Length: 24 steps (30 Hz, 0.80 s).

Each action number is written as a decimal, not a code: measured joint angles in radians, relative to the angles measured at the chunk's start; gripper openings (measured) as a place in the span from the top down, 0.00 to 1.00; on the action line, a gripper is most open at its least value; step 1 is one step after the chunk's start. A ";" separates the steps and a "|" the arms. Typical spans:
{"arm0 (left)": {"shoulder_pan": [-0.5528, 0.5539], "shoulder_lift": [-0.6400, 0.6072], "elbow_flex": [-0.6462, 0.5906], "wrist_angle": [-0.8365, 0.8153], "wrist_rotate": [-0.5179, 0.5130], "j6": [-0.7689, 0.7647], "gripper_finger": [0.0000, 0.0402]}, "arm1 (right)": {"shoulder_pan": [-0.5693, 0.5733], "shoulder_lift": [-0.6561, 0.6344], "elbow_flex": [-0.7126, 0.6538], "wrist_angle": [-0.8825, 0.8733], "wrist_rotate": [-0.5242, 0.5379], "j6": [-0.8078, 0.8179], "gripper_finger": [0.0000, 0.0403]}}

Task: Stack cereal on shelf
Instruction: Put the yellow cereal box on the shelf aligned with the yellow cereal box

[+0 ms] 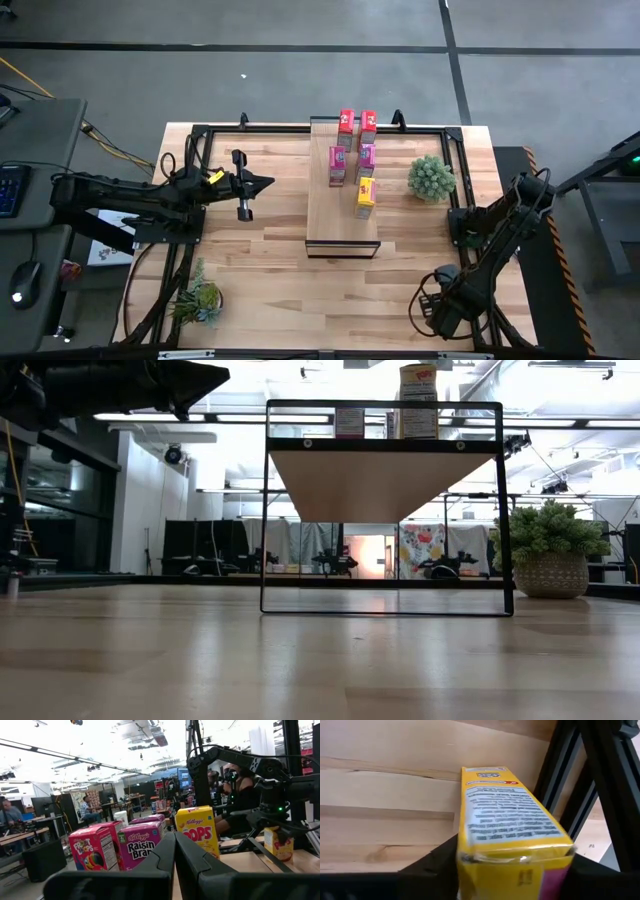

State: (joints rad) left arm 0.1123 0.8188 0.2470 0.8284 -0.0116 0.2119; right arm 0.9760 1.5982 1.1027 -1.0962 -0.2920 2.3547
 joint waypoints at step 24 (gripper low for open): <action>0.000 0.000 0.000 0.000 0.000 0.002 1.00 | -0.067 -0.104 0.004 0.800 0.868 -0.563 0.69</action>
State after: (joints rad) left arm 0.1123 0.8191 0.2470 0.8288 -0.0120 0.2134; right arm 0.9085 1.4941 1.1070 -0.2960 0.5760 1.7914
